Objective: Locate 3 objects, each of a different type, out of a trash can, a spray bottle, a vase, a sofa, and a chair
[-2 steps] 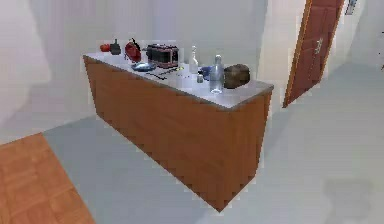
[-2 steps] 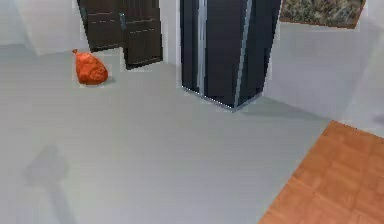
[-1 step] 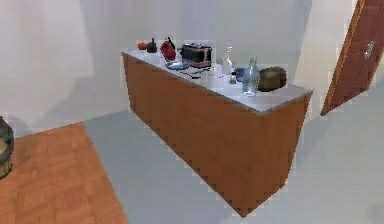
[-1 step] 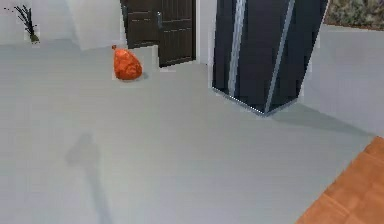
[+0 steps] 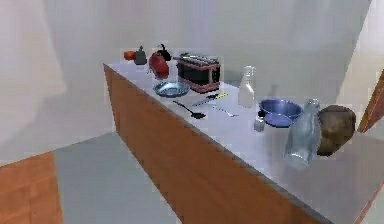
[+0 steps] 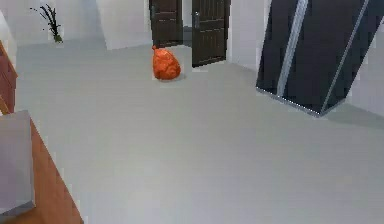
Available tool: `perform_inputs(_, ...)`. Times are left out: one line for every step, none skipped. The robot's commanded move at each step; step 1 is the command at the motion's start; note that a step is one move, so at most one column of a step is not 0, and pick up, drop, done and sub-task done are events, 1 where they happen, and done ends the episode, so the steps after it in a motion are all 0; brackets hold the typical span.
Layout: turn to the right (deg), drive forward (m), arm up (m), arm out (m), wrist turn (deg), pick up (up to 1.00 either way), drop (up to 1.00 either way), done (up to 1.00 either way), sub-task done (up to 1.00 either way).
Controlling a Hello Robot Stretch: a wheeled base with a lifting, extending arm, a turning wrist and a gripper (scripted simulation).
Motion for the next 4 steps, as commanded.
perform_inputs(15.0, 0.00, 0.00, 0.00, 0.0, 0.00, 0.00, 0.00, 0.00)
perform_inputs(0.0, 0.00, 0.00, 0.00, 0.0, 0.00, 0.00, 0.00, 1.00)
perform_inputs(-45.0, 0.00, 0.00, 0.00, 0.0, 0.00, 0.00, 0.00, 0.00)
perform_inputs(-45.0, 0.00, 0.00, 0.00, 0.0, 0.00, 0.00, 0.00, 0.00)
